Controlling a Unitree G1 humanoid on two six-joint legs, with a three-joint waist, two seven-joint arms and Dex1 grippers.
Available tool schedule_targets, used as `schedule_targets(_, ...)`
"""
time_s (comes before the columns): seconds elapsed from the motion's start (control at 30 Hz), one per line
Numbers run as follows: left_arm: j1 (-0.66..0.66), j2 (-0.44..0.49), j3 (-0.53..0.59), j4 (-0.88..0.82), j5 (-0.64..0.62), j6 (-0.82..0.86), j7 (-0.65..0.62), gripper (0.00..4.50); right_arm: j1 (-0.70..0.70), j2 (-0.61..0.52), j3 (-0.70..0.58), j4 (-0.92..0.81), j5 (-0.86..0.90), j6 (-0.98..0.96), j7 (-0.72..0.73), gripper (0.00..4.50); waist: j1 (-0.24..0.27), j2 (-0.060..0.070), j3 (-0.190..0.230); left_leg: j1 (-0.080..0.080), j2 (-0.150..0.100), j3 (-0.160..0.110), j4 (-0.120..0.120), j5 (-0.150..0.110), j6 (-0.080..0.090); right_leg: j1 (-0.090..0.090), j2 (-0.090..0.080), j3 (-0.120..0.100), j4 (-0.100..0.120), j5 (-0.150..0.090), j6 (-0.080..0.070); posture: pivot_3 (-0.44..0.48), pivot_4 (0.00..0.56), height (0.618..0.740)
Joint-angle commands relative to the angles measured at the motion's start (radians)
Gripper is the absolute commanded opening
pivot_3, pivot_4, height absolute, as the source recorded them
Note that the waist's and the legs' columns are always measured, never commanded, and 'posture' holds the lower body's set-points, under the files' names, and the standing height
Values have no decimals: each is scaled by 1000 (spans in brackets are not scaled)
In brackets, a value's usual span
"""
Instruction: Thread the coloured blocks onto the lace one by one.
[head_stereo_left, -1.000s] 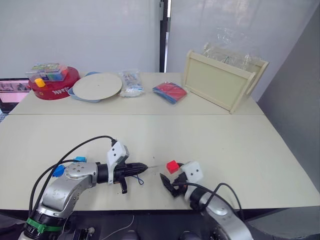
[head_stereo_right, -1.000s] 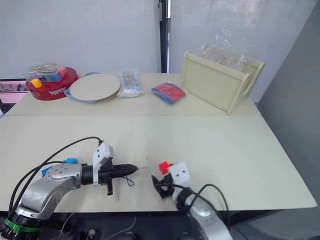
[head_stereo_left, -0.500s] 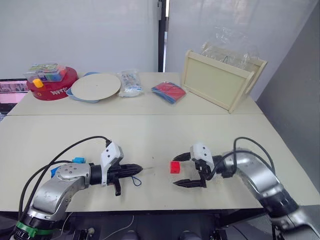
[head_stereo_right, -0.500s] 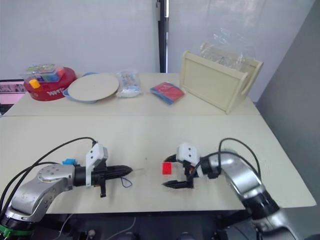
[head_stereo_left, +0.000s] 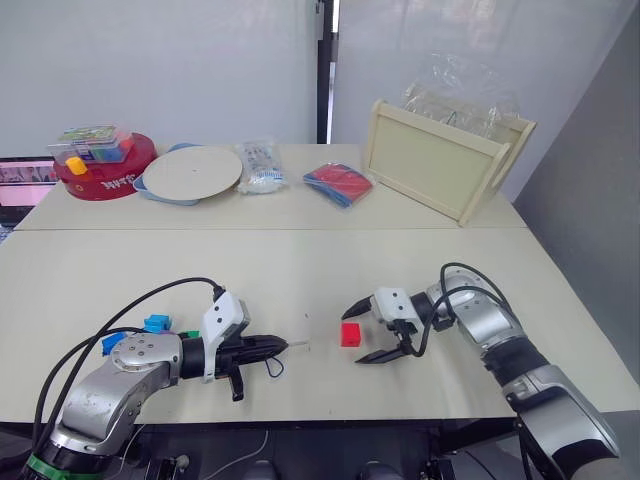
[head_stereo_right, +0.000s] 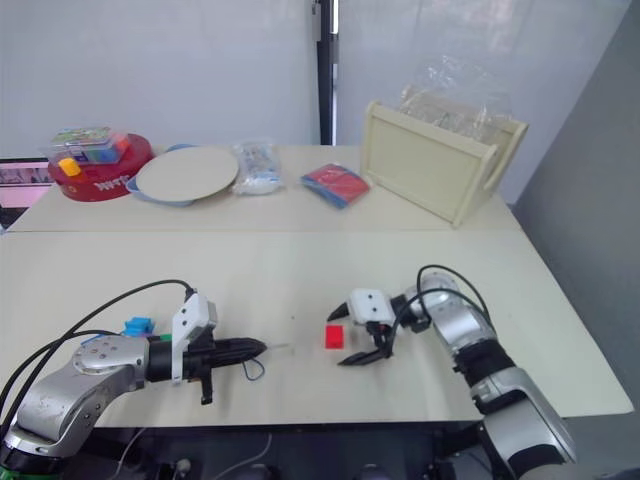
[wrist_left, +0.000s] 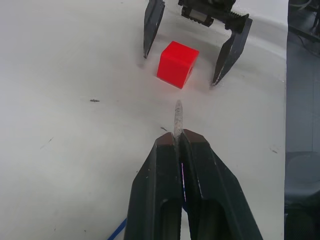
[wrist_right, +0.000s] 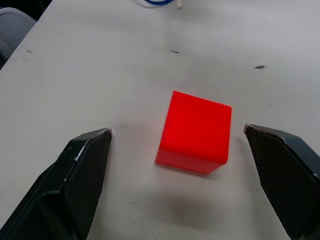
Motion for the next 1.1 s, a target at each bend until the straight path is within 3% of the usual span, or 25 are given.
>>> schedule_targets(0.03,-6,7,19,-38,-19,-1,4,0,-7,16,-31,4,6,30,-23,4241,0,0,0,0,0,0,0,0,0,0,0,0,0,0,0,0,150,740)
schedule_targets(0.17,2,6,16,-51,-18,2,11,0,65,33,-74,-62,25,150,-116,3018,1,0,0,0,0,0,0,0,0,0,0,0,0,0,0,0,150,740)
schedule_targets(0.33,9,6,12,-59,-19,5,14,0,231,42,-139,-302,83,325,-238,1310,3,0,0,0,0,0,0,0,0,0,0,0,0,0,0,0,150,740)
schedule_targets(0.37,9,6,10,-57,-18,4,13,0,266,45,-153,-359,87,366,-282,1169,3,0,0,0,0,0,0,0,0,0,0,0,0,0,0,0,150,740)
schedule_targets(0.57,-9,-3,-10,-43,-10,1,14,0,509,166,-250,-772,56,627,-697,1170,2,0,0,0,0,0,0,0,0,0,0,0,1,0,0,0,150,740)
schedule_targets(0.67,-21,-11,-20,-40,-10,1,17,0,644,341,-280,-1029,8,799,-989,1170,3,1,0,-1,0,0,-1,0,0,-1,0,1,1,0,0,0,150,740)
schedule_targets(0.73,-32,-15,-27,-32,-7,1,17,0,736,430,-233,-1149,-83,898,-1151,1170,3,1,0,-2,0,-1,-1,0,0,-2,0,0,2,0,0,0,150,740)
schedule_targets(0.87,-45,-13,-33,-22,-7,1,10,0,849,504,-135,-1220,-171,977,-1301,1170,4,0,-1,-1,-1,0,-1,0,-1,-2,-1,1,1,0,0,0,150,740)
schedule_targets(1.0,-56,0,-36,-5,2,-7,-9,0,890,551,-101,-1214,-168,1020,-1354,1170,-2,0,-1,-1,-1,0,-2,0,-1,-2,0,1,1,0,0,0,150,740)
schedule_targets(1.07,-60,3,-37,-1,4,-7,-12,0,894,543,-106,-1201,-157,1031,-1348,2202,-2,0,-1,0,0,0,-2,0,-1,-2,0,1,1,0,0,0,150,740)
schedule_targets(1.1,-60,4,-37,-1,4,-7,-13,0,896,546,-110,-1198,-143,1029,-1343,2474,-1,0,-1,0,0,0,-2,0,-1,-2,0,1,1,0,0,0,150,740)
